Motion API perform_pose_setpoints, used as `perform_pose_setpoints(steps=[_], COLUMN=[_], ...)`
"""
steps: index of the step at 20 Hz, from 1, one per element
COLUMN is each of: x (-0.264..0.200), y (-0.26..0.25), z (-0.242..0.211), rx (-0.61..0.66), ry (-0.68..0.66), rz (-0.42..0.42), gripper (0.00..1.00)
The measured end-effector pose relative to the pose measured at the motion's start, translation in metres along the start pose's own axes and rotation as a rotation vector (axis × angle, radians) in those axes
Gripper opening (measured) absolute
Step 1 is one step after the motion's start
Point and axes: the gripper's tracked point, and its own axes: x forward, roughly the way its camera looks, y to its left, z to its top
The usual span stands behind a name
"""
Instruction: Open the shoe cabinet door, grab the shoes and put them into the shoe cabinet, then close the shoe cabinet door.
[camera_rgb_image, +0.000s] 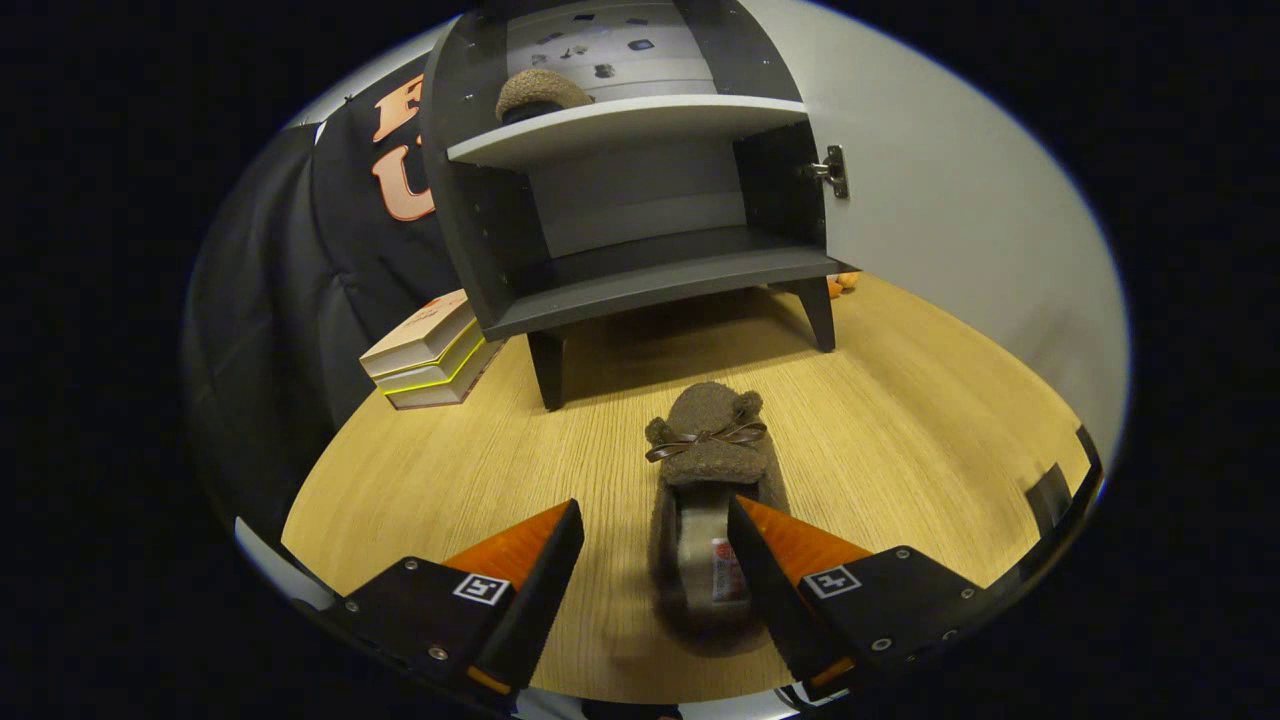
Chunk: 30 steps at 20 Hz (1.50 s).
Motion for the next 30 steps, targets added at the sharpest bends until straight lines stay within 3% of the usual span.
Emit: perform_pose_setpoints(steps=[4, 10, 14, 15, 17, 24, 30], x=[0.029, 0.058, 0.071, 0.072, 0.071, 0.03, -0.023], y=[0.006, 0.004, -0.013, -0.012, -0.012, -0.007, 0.001], z=[-0.005, -0.008, -0.006, -0.005, -0.005, 0.061, 0.158], rx=[-0.062, -0.039, -0.041, -0.033, -0.057, -0.081, -0.143], ry=[0.03, 0.069, 0.072, 0.076, 0.097, 0.047, -0.081], rz=[0.013, 0.015, -0.036, -0.035, -0.037, -0.011, -0.005], gripper=[0.81, 0.62, 0.37, 0.18, 0.05, 0.04, 0.03])
